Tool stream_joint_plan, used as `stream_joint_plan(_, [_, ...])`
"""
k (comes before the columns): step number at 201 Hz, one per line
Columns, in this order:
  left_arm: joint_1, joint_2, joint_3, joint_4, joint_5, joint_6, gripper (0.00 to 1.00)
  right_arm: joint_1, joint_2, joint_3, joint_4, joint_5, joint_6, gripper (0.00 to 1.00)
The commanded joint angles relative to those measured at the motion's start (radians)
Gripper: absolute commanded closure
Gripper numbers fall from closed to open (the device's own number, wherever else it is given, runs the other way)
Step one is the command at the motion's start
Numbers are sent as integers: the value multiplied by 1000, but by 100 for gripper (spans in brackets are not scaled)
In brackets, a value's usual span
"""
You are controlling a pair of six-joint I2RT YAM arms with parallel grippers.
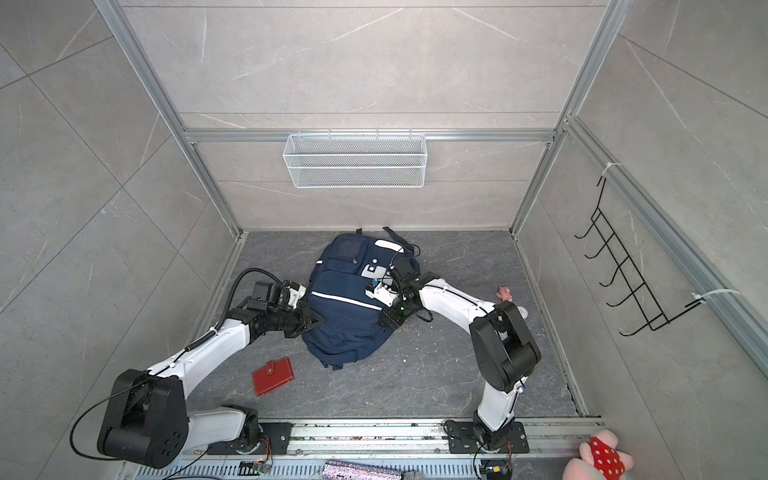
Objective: Pack the student bag
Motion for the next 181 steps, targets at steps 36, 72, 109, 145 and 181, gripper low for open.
stream_joint_plan(36, [-29,1,24,32,193,37,100,22,-86,-16,31,-68,-14,63])
stream_joint_plan(72, [-26,-1,26,33,224,54,100,22,-107,4,-33,-69,-20,70])
stream_joint_plan(109, [-25,-2,41,-39,231,124,100,21,-172,2,-20,-6,6,62])
stream_joint_plan(145, [-38,-162,107,-262,-46,273,83,17,-206,-8,18,23,69,57])
stream_joint_plan(181, [-66,-348,122,-374,-160,401,56,-1,-239,-37,55,18,139,57])
